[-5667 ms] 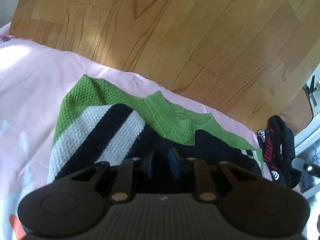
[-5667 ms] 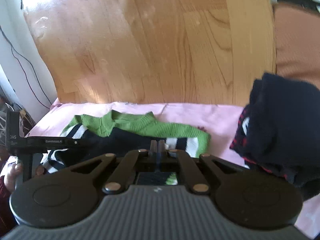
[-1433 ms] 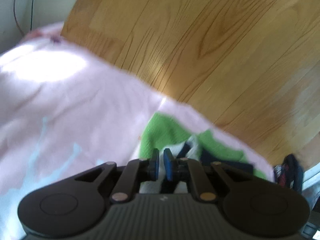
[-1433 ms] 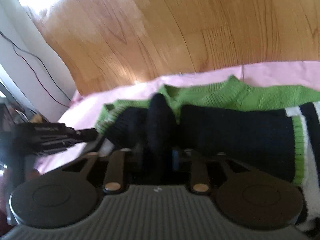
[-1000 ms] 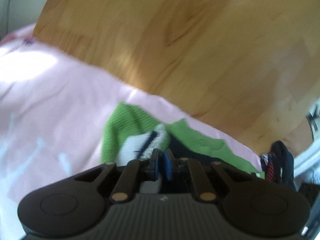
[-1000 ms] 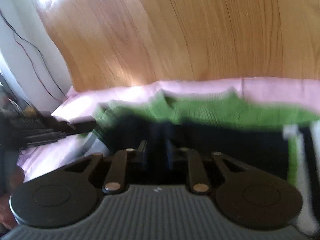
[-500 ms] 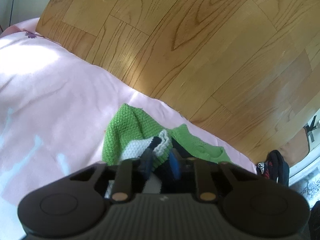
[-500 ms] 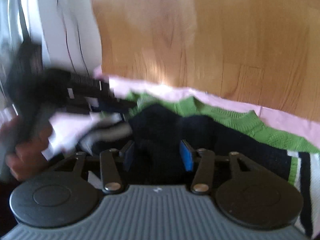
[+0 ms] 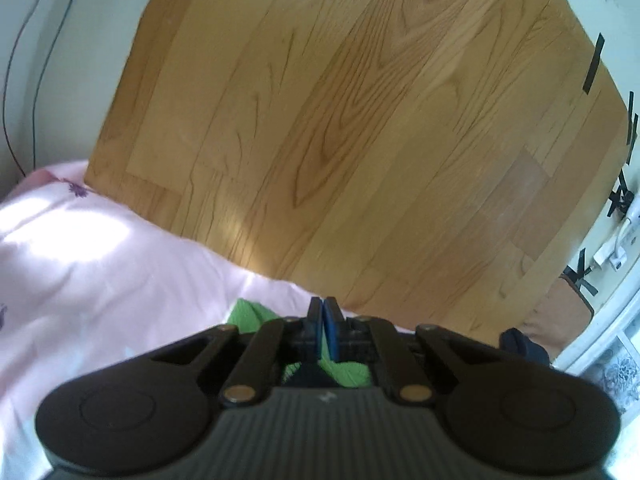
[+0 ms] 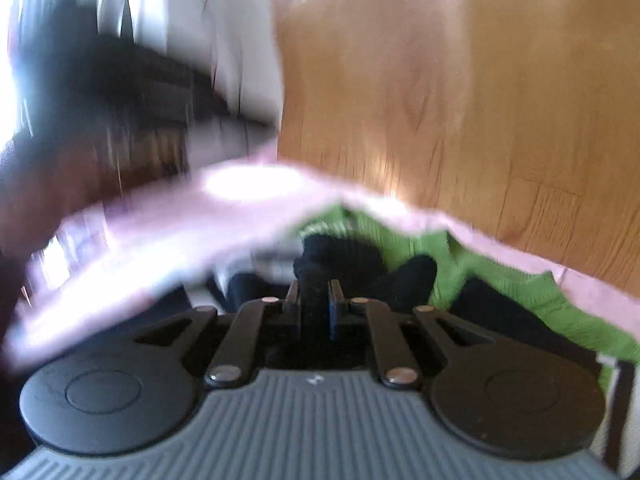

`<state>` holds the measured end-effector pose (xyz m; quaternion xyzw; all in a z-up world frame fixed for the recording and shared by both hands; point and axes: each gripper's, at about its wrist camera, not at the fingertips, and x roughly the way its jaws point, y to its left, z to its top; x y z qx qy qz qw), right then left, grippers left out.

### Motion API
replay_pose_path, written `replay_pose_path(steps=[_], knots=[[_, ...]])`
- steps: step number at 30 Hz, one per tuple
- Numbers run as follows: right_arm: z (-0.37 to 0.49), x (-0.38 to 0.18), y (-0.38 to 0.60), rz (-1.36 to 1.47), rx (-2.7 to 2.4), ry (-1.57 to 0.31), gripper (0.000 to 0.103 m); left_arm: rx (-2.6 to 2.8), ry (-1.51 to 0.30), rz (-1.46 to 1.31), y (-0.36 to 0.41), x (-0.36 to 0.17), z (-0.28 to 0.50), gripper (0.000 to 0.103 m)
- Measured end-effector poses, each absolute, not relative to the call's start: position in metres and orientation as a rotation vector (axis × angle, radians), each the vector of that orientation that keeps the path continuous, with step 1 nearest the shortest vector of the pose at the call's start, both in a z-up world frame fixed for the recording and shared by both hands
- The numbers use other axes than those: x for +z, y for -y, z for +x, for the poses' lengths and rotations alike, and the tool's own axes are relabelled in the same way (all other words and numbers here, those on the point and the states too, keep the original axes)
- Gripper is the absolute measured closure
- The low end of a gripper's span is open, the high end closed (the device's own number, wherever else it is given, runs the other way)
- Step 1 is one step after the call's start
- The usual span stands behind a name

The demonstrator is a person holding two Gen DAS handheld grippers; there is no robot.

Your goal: Fold small clothes

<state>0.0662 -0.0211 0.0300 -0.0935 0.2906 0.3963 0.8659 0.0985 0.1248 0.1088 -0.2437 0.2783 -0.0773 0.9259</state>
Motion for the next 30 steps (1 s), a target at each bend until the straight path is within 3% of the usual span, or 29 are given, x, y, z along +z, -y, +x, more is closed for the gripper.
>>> replay_pose_path(steps=[2,4,5,6,7,11,13,14,15,21,26,30], knots=[[0.063,0.018,0.013,-0.303,0.837,-0.633,0.084,-0.163,-0.599,-0.491,-0.121,0.103,0.104,0.096],[0.058,0.017,0.013,-0.328,0.851,-0.605,0.072,-0.151,-0.656,-0.48,-0.115,0.089,0.116,0.079],[0.06,0.019,0.014,-0.314,0.859,-0.609,0.069,-0.143,-0.688,-0.475,-0.114,0.08,0.122,0.058],[0.06,0.021,0.015,-0.294,0.866,-0.609,0.062,-0.135,-0.714,-0.474,-0.112,0.071,0.127,0.044],[0.06,0.024,0.019,-0.274,0.866,-0.606,0.057,-0.128,-0.74,-0.475,-0.11,0.063,0.133,0.044],[0.05,0.043,0.042,-0.146,0.858,-0.582,0.056,-0.136,-0.852,-0.526,-0.112,0.029,0.148,0.044],[0.051,0.049,0.052,-0.072,0.825,-0.578,0.056,-0.125,-0.857,-0.542,-0.113,0.021,0.15,0.049],[0.05,0.051,0.057,-0.046,0.813,-0.58,0.056,-0.121,-0.848,-0.535,-0.112,0.022,0.149,0.065],[0.05,0.052,0.06,-0.028,0.805,-0.583,0.056,-0.124,-0.847,-0.529,-0.112,0.024,0.149,0.091],[0.048,0.044,0.058,-0.009,0.771,-0.617,0.056,-0.114,-0.801,-0.478,-0.108,0.042,0.141,0.092],[0.051,0.03,0.034,-0.027,0.781,-0.754,0.07,-0.055,-0.784,-0.445,-0.111,0.048,0.141,0.092],[0.053,0.029,0.025,-0.039,0.735,-0.757,0.071,-0.015,-0.827,-0.423,-0.111,0.036,0.149,0.092]])
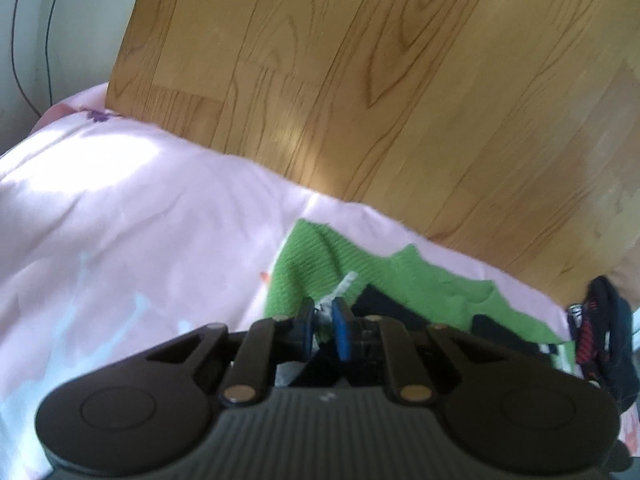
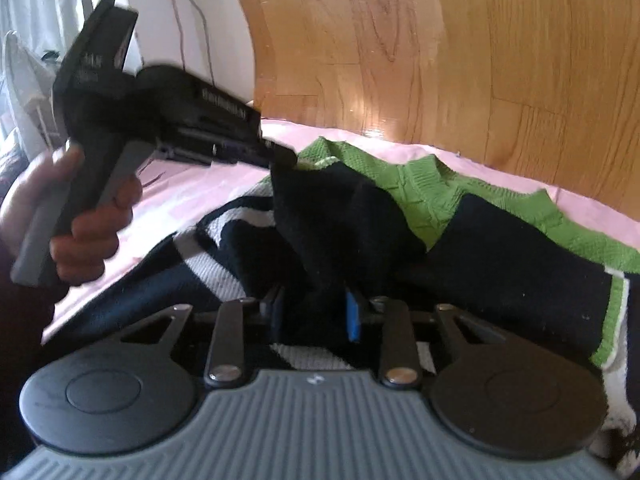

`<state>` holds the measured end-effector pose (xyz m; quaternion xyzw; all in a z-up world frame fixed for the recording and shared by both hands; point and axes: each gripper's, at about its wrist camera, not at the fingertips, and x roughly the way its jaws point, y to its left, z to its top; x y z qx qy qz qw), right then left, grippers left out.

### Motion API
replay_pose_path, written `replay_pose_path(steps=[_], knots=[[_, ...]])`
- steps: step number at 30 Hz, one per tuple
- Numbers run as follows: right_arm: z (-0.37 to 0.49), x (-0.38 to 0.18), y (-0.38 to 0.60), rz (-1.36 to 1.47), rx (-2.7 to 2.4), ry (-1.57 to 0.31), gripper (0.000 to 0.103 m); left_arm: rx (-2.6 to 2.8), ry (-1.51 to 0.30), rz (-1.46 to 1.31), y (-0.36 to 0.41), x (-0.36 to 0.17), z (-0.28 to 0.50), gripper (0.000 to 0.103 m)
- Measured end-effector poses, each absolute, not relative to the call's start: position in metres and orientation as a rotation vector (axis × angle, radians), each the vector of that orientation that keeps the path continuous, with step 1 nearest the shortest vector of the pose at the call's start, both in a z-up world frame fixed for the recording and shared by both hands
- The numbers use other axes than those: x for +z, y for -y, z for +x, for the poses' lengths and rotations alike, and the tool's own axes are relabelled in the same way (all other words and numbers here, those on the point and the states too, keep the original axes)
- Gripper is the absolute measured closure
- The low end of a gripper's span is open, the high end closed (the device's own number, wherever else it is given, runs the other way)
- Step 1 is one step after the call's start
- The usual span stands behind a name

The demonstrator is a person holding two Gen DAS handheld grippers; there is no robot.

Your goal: Fold small clothes

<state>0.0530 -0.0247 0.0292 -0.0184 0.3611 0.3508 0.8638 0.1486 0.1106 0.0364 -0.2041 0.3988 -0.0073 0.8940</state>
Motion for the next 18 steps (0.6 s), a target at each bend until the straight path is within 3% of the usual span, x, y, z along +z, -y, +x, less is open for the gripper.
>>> replay_pose_path(steps=[2,5,8,9,10,12,18], knots=[[0.051,0.031,0.028,-0.031,0.734,-0.753,0.069,-0.004,-0.848,-0.433,-0.112,0.032,0.151,0.088],[0.041,0.036,0.037,-0.012,0.719,-0.729,0.055,-0.003,-0.815,-0.48,-0.119,0.037,0.145,0.088],[0.029,0.054,0.049,0.016,0.688,-0.643,0.055,0.007,-0.721,-0.515,-0.126,0.055,0.132,0.085],[0.029,0.062,0.051,0.033,0.685,-0.618,0.058,-0.011,-0.696,-0.532,-0.126,0.061,0.128,0.084],[0.03,0.07,0.05,0.045,0.672,-0.601,0.07,-0.041,-0.678,-0.545,-0.126,0.065,0.126,0.084],[0.04,0.076,0.043,0.028,0.648,-0.601,0.082,-0.133,-0.668,-0.554,-0.118,0.071,0.124,0.084],[0.106,0.033,0.034,0.118,0.542,-0.856,0.088,-0.304,-0.825,-0.546,-0.087,0.04,0.147,0.084]])
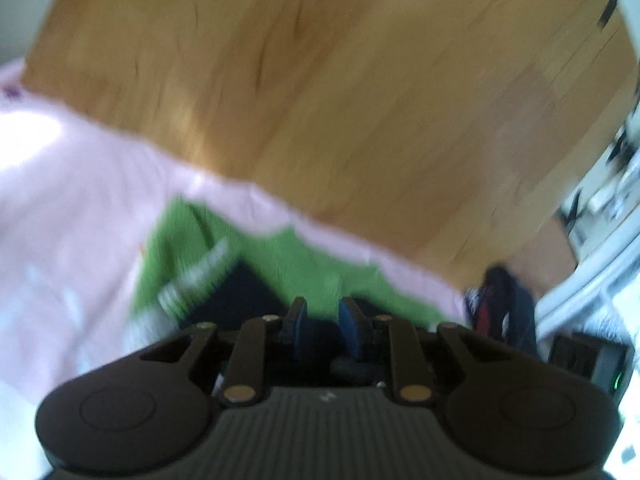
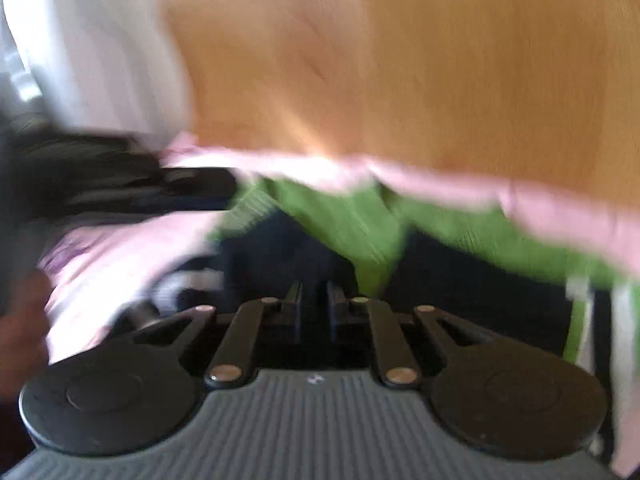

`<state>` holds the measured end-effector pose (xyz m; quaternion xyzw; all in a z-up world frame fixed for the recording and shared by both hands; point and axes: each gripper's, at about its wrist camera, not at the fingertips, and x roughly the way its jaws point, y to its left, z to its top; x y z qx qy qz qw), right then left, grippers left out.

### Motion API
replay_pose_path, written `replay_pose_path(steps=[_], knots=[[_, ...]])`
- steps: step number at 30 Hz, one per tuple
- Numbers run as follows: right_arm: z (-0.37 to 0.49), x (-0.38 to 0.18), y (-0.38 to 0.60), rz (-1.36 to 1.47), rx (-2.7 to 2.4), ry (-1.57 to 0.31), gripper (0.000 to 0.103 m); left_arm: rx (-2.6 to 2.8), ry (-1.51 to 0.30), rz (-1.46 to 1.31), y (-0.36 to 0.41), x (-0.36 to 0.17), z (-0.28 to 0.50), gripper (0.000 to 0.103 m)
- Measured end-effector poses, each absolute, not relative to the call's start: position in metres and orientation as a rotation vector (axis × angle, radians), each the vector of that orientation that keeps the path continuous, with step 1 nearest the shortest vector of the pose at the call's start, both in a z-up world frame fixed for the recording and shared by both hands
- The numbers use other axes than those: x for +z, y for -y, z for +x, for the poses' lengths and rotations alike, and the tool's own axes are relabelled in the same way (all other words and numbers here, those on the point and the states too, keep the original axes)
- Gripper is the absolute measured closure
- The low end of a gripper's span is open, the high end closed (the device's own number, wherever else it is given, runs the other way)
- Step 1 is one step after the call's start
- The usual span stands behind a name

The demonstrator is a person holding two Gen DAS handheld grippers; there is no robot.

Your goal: Fold small clothes

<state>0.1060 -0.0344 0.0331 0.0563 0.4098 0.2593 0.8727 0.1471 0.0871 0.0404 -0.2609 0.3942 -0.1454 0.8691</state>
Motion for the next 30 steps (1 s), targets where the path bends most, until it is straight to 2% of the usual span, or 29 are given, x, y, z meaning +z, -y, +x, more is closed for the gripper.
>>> replay_pose_path(steps=[1,3,9,17,20,22,25,30], knots=[[0.115,0.025,0.046,0.257,0.571,-0.882,0.088,-0.281,-0.868,-0.54,-0.086,0.031,0.153,0.084],[0.123,0.021,0.056,0.361,0.577,-0.912,0.088,-0.255,-0.909,-0.556,-0.089,0.013,0.163,0.091],[0.09,0.041,0.093,0.475,0.49,-0.79,0.085,-0.3,-0.927,-0.696,-0.109,0.004,0.168,0.091],[0.107,0.026,0.055,0.239,0.421,-0.832,0.085,-0.317,-0.948,-0.758,-0.122,0.003,0.165,0.091],[0.094,0.032,0.028,0.084,0.488,-0.787,0.083,-0.33,-0.953,-0.795,-0.129,-0.001,0.165,0.091],[0.083,0.036,0.016,-0.014,0.518,-0.744,0.069,-0.335,-0.955,-0.803,-0.131,-0.002,0.165,0.091],[0.071,0.038,0.008,-0.129,0.578,-0.691,0.056,-0.335,-0.954,-0.793,-0.13,-0.001,0.166,0.091],[0.067,0.033,0.0,-0.258,0.647,-0.66,0.054,-0.34,-0.957,-0.794,-0.13,-0.002,0.167,0.091]])
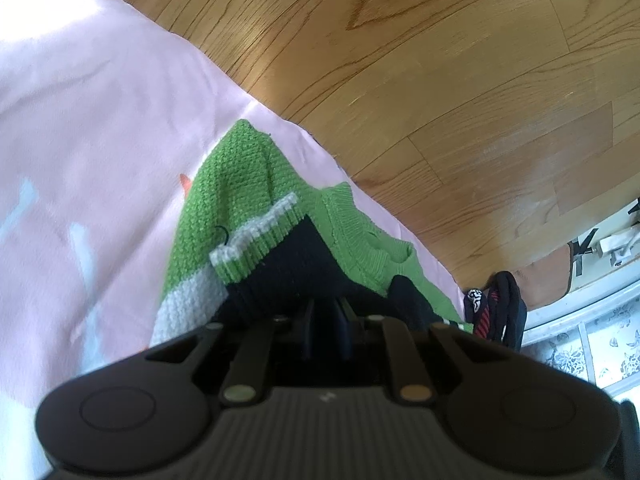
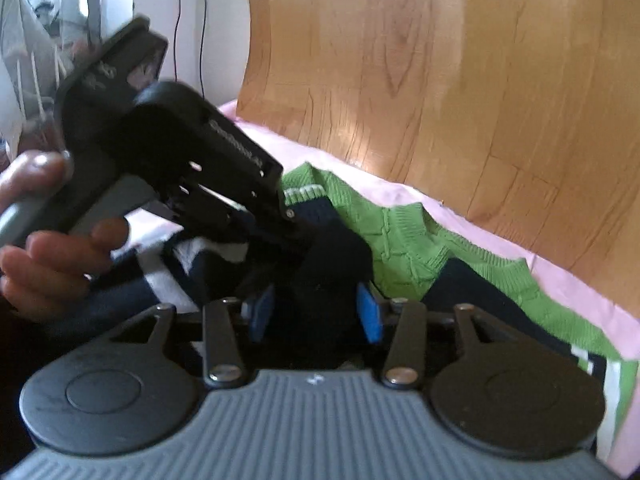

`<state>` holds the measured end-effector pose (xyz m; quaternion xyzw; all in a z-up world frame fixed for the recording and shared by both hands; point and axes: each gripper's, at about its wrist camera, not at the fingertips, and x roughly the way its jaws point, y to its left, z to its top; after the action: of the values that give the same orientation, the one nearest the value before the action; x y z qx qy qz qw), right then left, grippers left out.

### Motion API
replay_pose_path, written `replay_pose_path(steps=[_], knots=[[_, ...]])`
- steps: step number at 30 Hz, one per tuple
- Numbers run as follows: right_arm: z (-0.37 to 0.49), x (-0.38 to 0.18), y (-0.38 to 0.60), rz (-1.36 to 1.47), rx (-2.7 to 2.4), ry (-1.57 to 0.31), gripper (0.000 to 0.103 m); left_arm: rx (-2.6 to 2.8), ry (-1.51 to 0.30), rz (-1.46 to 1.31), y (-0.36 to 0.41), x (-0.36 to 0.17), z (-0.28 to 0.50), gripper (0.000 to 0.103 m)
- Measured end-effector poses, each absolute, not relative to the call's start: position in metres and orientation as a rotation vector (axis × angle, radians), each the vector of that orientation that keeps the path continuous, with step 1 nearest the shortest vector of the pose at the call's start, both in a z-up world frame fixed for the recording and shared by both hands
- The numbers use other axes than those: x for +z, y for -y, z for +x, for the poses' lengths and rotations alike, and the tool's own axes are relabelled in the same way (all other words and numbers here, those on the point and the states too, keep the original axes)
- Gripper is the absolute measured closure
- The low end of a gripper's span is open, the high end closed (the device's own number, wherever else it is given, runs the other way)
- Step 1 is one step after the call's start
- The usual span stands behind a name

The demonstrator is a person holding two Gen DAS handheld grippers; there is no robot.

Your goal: Fold small clothes

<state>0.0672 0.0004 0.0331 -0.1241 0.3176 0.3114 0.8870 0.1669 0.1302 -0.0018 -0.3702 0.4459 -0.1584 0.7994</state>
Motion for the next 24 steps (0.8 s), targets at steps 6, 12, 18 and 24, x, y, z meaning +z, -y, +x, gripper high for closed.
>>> replay_pose_path(steps=[6,12,18,24], knots=[[0.109,0.056,0.043,0.019,0.714,-0.675,0.054,-0.346,-0.961,-0.79,-0.131,-0.002,0.168,0.091],[0.138,0.042,0.061,0.004,0.652,-0.759,0.061,-0.353,-0.963,-0.782,-0.131,-0.002,0.168,0.09],[0.122,0.032,0.04,-0.08,0.809,-0.74,0.059,-0.353,-0.961,-0.773,-0.13,-0.002,0.168,0.09],[0.108,0.033,0.022,-0.26,0.856,-0.678,0.059,-0.355,-0.962,-0.774,-0.13,-0.002,0.169,0.09]])
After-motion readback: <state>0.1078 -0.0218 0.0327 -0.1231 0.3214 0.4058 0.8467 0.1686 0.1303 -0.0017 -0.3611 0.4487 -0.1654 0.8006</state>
